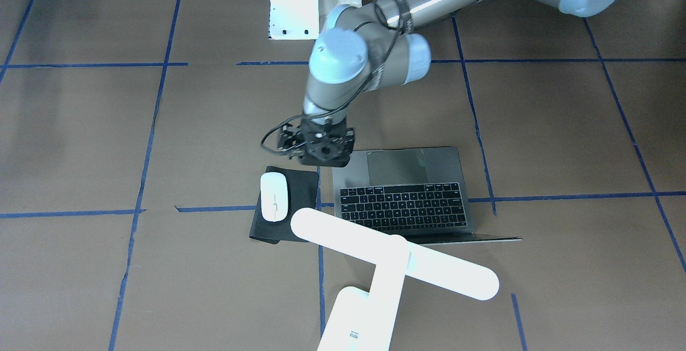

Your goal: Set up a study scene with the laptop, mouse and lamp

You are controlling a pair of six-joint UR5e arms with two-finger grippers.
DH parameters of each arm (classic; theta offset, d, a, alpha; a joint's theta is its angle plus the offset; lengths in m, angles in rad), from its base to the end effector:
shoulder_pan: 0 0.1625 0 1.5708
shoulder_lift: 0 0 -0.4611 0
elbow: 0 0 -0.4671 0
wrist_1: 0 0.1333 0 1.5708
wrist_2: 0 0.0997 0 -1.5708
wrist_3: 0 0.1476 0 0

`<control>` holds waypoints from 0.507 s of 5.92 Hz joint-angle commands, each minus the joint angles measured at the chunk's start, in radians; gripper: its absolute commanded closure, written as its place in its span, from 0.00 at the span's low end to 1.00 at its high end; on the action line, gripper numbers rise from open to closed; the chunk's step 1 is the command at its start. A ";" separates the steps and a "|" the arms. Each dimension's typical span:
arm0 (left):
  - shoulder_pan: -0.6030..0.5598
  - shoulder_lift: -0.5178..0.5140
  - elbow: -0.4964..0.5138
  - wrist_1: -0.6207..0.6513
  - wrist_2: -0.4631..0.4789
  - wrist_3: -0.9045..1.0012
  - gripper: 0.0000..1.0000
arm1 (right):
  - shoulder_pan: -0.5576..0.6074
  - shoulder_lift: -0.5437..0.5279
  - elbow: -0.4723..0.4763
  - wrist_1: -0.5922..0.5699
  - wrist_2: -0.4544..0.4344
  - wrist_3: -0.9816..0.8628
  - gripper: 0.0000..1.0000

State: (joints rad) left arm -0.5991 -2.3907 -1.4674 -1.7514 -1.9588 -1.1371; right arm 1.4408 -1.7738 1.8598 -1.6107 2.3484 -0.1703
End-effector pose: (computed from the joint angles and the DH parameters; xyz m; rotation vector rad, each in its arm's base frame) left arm 0.6652 -0.5480 0.1777 0.1227 0.9472 0.0214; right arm -0.0323 -0.4767 0.6745 0.0596 -0.7796 -0.3028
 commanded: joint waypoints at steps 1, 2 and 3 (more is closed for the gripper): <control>-0.060 0.300 -0.399 0.209 -0.002 0.272 0.00 | 0.001 0.014 -0.018 0.000 0.000 0.000 0.00; -0.126 0.441 -0.509 0.267 -0.008 0.466 0.00 | 0.001 0.014 -0.019 0.000 0.000 0.000 0.00; -0.297 0.581 -0.528 0.271 -0.123 0.670 0.00 | 0.001 0.013 -0.024 0.000 -0.001 0.000 0.00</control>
State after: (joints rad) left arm -0.7631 -1.9464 -1.9436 -1.5041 -2.0031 -0.6588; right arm 1.4418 -1.7604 1.8400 -1.6107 2.3481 -0.1703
